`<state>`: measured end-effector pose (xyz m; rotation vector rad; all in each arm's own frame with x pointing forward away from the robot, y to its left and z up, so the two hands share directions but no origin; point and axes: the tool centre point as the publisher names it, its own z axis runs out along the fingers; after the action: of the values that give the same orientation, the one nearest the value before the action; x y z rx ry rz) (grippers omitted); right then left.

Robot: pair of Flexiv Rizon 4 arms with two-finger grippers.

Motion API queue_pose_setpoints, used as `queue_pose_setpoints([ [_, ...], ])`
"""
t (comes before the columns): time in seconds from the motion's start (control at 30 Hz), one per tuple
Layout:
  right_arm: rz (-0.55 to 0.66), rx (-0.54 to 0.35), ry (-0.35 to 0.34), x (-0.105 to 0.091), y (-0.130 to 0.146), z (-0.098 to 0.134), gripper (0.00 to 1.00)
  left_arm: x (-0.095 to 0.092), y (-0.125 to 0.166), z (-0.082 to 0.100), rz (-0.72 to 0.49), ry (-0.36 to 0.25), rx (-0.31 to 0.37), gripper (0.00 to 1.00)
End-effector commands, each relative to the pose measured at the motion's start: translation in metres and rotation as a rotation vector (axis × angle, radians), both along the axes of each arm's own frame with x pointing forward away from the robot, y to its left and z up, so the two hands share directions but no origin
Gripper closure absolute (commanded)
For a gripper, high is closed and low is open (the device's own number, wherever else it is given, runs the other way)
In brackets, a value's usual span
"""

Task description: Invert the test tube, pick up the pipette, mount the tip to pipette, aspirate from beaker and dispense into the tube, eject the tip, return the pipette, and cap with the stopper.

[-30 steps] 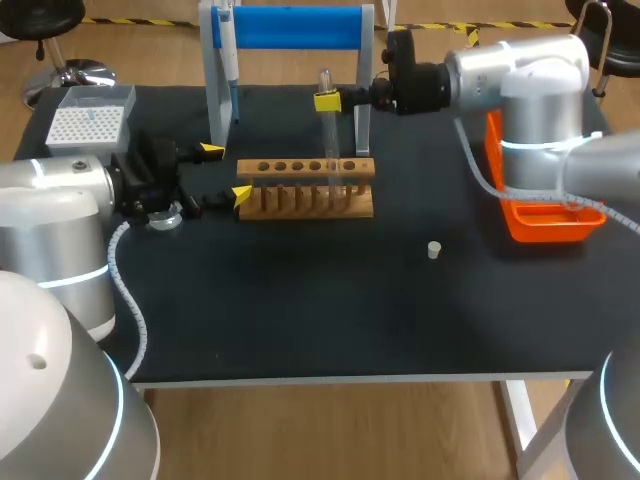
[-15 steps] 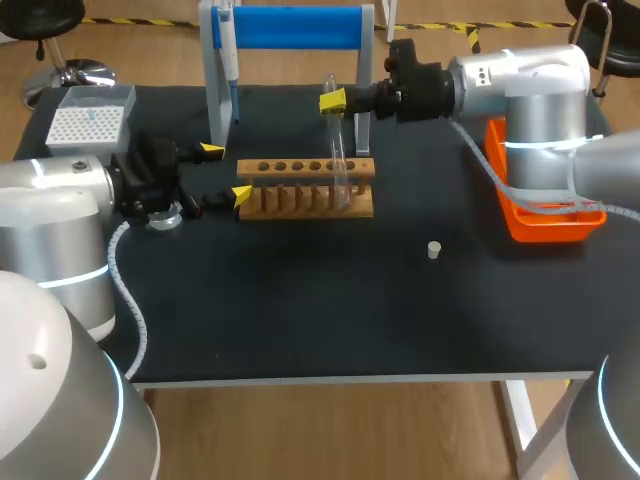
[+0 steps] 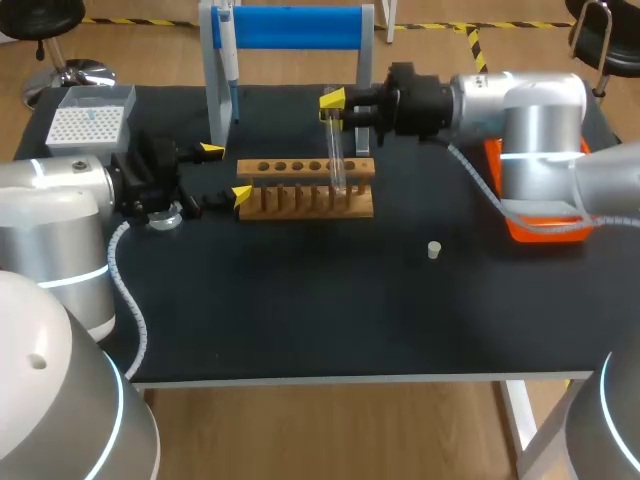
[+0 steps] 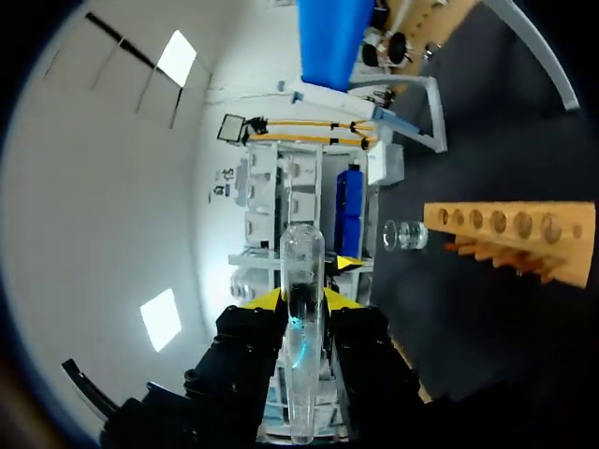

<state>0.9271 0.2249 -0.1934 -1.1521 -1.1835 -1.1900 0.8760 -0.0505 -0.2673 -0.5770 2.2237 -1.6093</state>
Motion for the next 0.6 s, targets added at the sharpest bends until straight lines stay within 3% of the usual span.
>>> queue_pose_setpoints([
  [0.03, -0.026, -0.01, 0.147, -0.0049, 0.0028, 0.0009, 1.0, -0.001, -0.0013, -0.0005, 0.006, -0.003, 0.0, 0.0],
  [0.6, 0.018, 0.009, -0.062, -0.01, 0.0006, 0.009, 1.0, -0.001, -0.0013, -0.0005, 0.006, -0.003, 0.0, 0.0],
])
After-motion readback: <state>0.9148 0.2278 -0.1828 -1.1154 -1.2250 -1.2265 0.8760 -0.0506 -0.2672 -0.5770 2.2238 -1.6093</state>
